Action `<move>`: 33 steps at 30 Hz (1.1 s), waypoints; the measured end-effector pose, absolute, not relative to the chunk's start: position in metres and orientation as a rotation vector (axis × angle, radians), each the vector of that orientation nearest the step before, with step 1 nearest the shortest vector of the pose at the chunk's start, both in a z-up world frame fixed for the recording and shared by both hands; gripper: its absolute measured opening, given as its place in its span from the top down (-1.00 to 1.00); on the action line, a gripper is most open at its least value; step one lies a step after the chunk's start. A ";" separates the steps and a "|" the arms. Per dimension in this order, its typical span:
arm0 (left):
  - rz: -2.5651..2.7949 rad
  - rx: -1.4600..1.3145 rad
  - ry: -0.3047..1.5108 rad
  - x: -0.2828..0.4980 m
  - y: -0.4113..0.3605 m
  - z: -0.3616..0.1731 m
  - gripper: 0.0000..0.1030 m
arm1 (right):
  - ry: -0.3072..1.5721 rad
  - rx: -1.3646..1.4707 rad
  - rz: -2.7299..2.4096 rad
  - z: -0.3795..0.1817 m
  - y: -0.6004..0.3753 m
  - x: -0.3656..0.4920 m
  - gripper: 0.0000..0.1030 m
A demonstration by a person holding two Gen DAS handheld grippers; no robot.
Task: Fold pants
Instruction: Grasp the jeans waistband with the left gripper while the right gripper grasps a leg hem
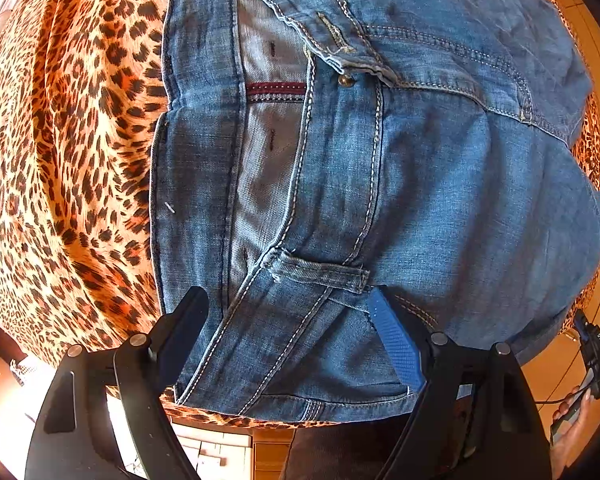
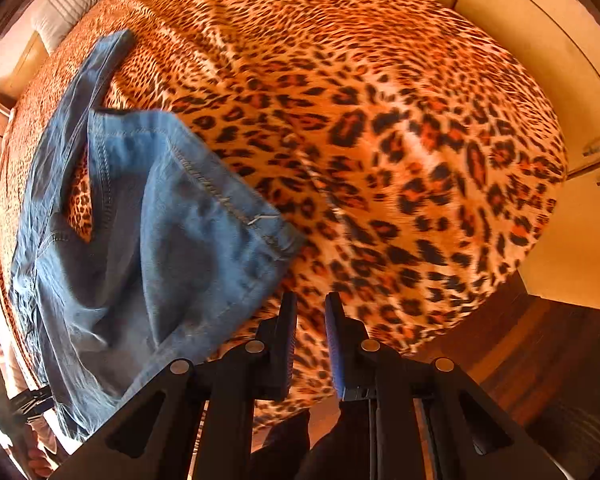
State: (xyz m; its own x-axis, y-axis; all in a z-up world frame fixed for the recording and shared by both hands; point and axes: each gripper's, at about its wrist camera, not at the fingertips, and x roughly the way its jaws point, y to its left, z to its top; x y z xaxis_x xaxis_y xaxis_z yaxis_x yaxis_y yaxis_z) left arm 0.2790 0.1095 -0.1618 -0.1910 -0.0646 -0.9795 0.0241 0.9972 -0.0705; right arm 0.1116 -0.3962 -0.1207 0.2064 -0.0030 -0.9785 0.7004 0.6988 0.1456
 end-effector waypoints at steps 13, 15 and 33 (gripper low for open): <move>-0.002 -0.222 1.738 0.305 0.114 -0.129 -0.62 | 1.189 0.454 -0.167 -0.106 -0.394 0.266 -0.66; -0.002 -0.135 1.757 0.309 0.105 -0.140 -0.62 | 1.226 0.432 -0.141 -0.114 -0.393 0.286 -0.66; 0.139 -0.033 1.717 0.325 0.099 -0.071 0.84 | 1.280 0.465 -0.129 -0.134 -0.422 0.281 0.94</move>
